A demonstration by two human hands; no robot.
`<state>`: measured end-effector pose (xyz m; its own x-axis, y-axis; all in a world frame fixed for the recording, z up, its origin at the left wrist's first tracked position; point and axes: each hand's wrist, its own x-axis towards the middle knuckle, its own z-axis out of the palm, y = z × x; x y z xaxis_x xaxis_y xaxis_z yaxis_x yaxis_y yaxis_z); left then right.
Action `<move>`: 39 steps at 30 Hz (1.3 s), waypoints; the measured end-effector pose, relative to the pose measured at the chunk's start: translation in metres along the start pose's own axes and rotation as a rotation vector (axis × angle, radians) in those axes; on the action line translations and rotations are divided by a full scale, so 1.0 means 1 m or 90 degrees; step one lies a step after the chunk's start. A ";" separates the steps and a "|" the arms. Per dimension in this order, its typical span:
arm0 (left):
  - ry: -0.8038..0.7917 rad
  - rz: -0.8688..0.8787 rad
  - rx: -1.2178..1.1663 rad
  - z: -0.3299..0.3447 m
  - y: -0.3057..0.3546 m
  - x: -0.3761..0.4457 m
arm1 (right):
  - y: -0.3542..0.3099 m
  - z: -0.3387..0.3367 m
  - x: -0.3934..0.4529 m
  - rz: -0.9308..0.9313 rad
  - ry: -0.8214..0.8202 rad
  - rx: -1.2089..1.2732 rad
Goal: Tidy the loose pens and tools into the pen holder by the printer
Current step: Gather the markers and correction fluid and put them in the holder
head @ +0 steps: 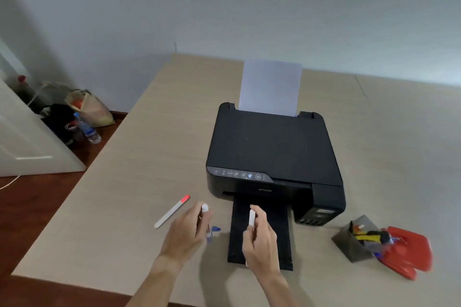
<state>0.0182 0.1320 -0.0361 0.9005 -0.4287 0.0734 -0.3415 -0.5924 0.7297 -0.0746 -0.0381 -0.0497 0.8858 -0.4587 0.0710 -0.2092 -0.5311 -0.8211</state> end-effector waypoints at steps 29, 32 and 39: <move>-0.178 0.196 -0.127 0.251 0.259 0.057 | 0.171 -0.276 0.005 0.009 0.125 -0.148; -0.196 0.201 -0.115 0.253 0.257 0.057 | 0.176 -0.277 0.007 0.016 0.140 -0.160; -0.191 0.204 -0.070 0.258 0.255 0.053 | 0.187 -0.284 -0.006 0.138 0.208 -0.140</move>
<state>-0.0910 -0.2178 -0.0219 0.6307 -0.7668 0.1196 -0.5454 -0.3282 0.7713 -0.2367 -0.3369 -0.0430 0.6423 -0.7578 0.1147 -0.4898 -0.5210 -0.6991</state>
